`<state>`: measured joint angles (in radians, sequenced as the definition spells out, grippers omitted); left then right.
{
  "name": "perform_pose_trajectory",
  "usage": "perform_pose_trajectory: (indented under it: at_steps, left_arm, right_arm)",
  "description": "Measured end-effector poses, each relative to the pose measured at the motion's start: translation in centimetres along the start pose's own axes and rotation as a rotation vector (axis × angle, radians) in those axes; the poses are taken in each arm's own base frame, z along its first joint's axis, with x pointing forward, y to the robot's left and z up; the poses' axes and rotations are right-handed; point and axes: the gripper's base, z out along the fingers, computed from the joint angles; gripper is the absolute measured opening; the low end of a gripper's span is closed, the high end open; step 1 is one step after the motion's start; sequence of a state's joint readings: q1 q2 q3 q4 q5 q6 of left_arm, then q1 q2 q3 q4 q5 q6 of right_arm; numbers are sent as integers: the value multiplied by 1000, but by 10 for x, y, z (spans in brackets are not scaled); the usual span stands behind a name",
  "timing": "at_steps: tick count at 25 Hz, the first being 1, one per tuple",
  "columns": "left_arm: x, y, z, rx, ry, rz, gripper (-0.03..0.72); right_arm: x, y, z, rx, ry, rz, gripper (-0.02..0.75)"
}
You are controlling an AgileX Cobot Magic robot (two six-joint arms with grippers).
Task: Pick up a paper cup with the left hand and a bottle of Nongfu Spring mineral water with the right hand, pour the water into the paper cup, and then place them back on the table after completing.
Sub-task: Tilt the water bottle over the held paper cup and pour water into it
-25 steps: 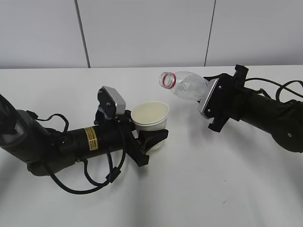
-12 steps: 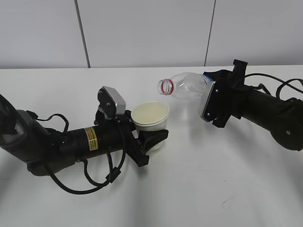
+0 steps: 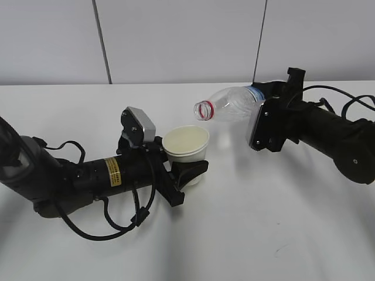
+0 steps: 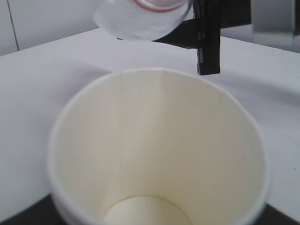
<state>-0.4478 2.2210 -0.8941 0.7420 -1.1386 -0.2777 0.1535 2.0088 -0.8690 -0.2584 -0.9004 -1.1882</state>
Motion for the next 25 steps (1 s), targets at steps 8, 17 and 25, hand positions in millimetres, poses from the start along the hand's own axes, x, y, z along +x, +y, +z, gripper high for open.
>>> perform_pose_trajectory:
  at_steps: [8, 17, 25]
  left_arm:
    - [0, 0, 0, 1, 0, 0, 388]
    - [0, -1, 0, 15, 4, 7, 388]
    - [1, -2, 0, 20, 6, 9, 388]
  right_arm:
    - [-1, -2, 0, 23, -8, -77, 420]
    - [-1, -2, 0, 23, -7, -133, 419]
    - [-1, -3, 0, 28, -8, -187, 419]
